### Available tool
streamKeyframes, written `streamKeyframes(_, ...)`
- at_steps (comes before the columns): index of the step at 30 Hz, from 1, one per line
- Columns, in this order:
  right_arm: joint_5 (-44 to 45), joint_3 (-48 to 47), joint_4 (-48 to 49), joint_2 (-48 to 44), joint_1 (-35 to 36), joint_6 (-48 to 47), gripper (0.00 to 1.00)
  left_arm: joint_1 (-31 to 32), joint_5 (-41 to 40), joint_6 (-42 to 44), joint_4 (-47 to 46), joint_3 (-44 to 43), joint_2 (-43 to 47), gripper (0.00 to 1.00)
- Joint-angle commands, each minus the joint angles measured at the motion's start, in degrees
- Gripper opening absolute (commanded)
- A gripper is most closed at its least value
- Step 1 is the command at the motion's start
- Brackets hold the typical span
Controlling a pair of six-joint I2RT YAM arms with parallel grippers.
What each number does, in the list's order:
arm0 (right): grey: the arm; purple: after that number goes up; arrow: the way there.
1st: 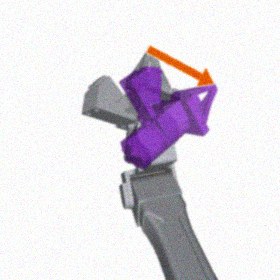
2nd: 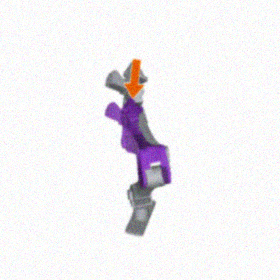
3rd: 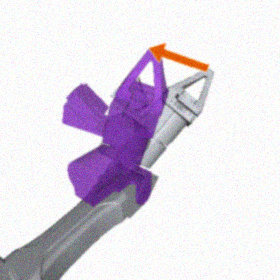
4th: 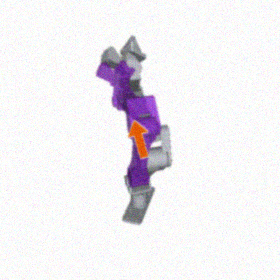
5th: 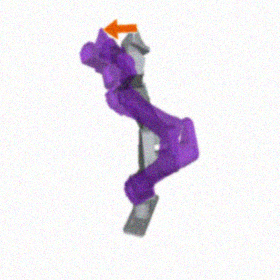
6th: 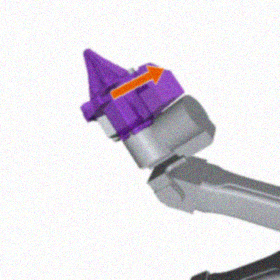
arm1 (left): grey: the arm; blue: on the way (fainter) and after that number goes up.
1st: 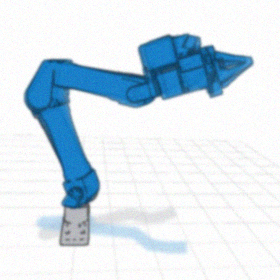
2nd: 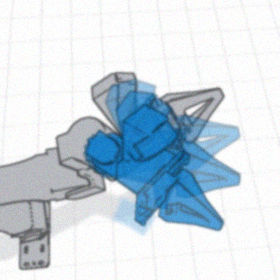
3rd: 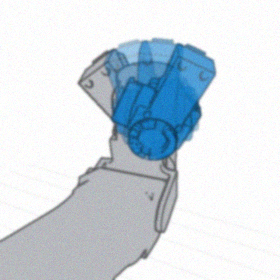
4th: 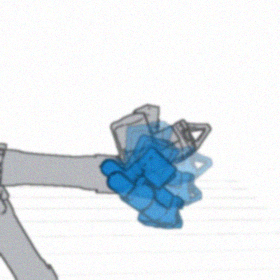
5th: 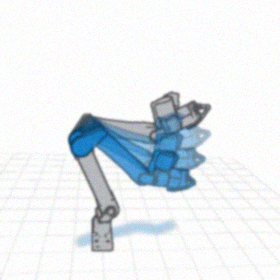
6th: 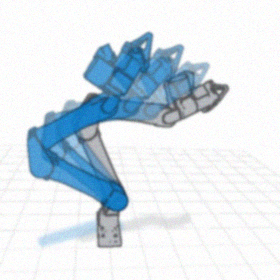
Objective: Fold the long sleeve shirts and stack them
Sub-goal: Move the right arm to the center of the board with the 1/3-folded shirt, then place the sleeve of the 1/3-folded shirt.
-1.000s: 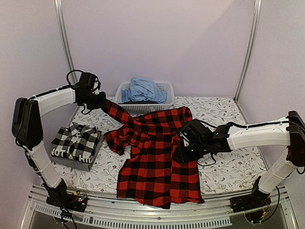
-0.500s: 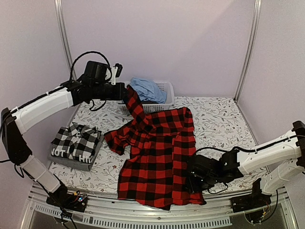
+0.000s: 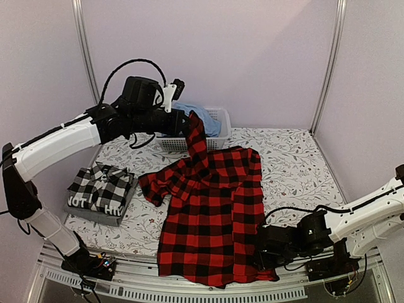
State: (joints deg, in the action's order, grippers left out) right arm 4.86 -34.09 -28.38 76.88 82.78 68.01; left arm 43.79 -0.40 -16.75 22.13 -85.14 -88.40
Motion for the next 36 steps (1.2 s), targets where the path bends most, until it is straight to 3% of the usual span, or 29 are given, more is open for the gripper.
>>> streamKeyframes(1, 5.22, -2.11, -10.18, -7.98, 0.61, 4.87, 0.54, 4.78, 5.25, 4.31, -1.58, -1.73, 1.7, 0.0)
streamKeyframes(5, 11.94, -6.58, -13.72, -16.58, -5.01, 4.25, 0.58, 9.56, 10.43, 5.6, -1.37, -3.55, 0.57, 0.0)
streamKeyframes(9, 12.41, -9.55, -14.77, -21.17, -19.62, -5.7, 0.6, 14.78, 15.54, 5.21, -1.13, -3.6, -2.58, 0.0)
streamKeyframes(13, 3.81, -10.87, -9.49, -21.24, -39.01, -17.99, 0.61, 19.12, 19.34, 4.54, -0.83, -3.4, -6.76, 0.0)
streamKeyframes(17, -6.59, -10.83, -2.32, -16.74, -50.19, -26.25, 0.62, 22.34, 21.33, 4.54, 2.08, -5.27, -12.6, 0.0)
streamKeyframes(24, -9.7, -11.57, 0.96, -10.05, -52.44, -29.77, 0.62, 25.58, 23.07, 4.34, 4.48, -7.39, -20.35, 0.0)
streamKeyframes(36, -9.77, -10.43, 1.35, -10.61, -52.46, -29.76, 0.63, 30.15, 23.82, 4.87, 7.61, -12.21, -25.64, 0.0)
